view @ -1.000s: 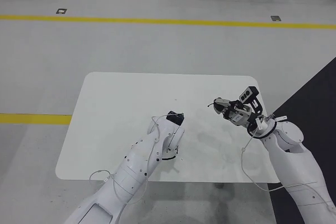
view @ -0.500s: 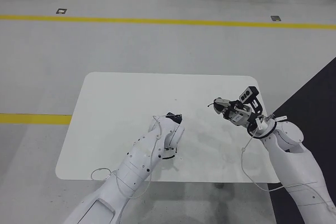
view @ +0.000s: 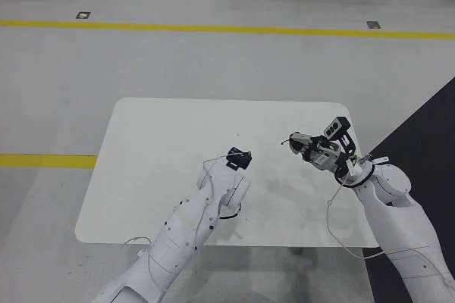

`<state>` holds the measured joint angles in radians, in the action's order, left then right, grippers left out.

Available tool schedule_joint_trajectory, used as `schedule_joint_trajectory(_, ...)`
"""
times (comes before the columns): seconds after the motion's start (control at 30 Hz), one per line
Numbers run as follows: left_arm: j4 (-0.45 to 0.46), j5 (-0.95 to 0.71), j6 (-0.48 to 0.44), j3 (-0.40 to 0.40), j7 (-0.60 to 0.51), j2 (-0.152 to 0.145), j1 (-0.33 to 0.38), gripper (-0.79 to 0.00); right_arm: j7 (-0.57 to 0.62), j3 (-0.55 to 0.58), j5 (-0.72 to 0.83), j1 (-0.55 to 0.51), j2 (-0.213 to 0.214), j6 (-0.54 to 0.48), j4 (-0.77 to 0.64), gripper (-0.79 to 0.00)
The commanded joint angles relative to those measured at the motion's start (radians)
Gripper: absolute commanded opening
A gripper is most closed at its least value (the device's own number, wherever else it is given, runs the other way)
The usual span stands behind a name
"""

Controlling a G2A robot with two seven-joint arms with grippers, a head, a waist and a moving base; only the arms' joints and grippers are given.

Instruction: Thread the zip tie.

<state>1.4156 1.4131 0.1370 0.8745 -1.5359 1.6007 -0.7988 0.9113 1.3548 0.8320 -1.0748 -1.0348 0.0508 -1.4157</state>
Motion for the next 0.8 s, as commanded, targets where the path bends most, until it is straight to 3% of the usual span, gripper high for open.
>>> schedule_joint_trajectory(0.0, 0.104, 0.023, -0.003, 0.034, 0.000, -0.014, -0.046, -0.785, 0.000, 0.000, 0.000, 0.000, 0.000, 0.000, 0.000, -0.785)
schedule_joint_trajectory(0.1, 0.250, 0.036, 0.005, 0.086, 0.004, -0.028, -0.109, -0.785, 0.000, 0.000, 0.000, 0.000, 0.000, 0.000, 0.000, -0.785)
schedule_joint_trajectory(0.23, 0.381, -0.028, -0.027, 0.155, 0.141, -0.041, -0.205, -0.785, 0.000, 0.000, 0.000, 0.000, 0.000, 0.000, 0.000, -0.785)
schedule_joint_trajectory(0.3, 0.399, -0.057, -0.031, 0.178, 0.196, -0.044, -0.235, -0.785, 0.000, 0.000, 0.000, 0.000, 0.000, 0.000, 0.000, -0.785)
schedule_joint_trajectory(0.47, 0.399, -0.057, -0.031, 0.178, 0.196, -0.044, -0.235, -0.785, 0.000, 0.000, 0.000, 0.000, 0.000, 0.000, 0.000, -0.785)
schedule_joint_trajectory(0.57, 0.401, -0.050, -0.033, 0.177, 0.207, -0.044, -0.237, -0.785, -0.064, 0.009, -0.146, -0.015, 0.007, -0.056, -0.033, -0.785)
schedule_joint_trajectory(0.67, 0.476, 0.171, -0.037, 0.116, 0.316, -0.053, -0.281, -0.785, -0.072, 0.044, -0.162, -0.014, 0.016, 0.052, -0.028, -0.785)
schedule_joint_trajectory(0.77, 0.554, 0.398, -0.007, 0.060, 0.378, -0.061, -0.347, -0.785, -0.012, 0.070, -0.208, -0.004, 0.033, 0.235, -0.026, -0.785)
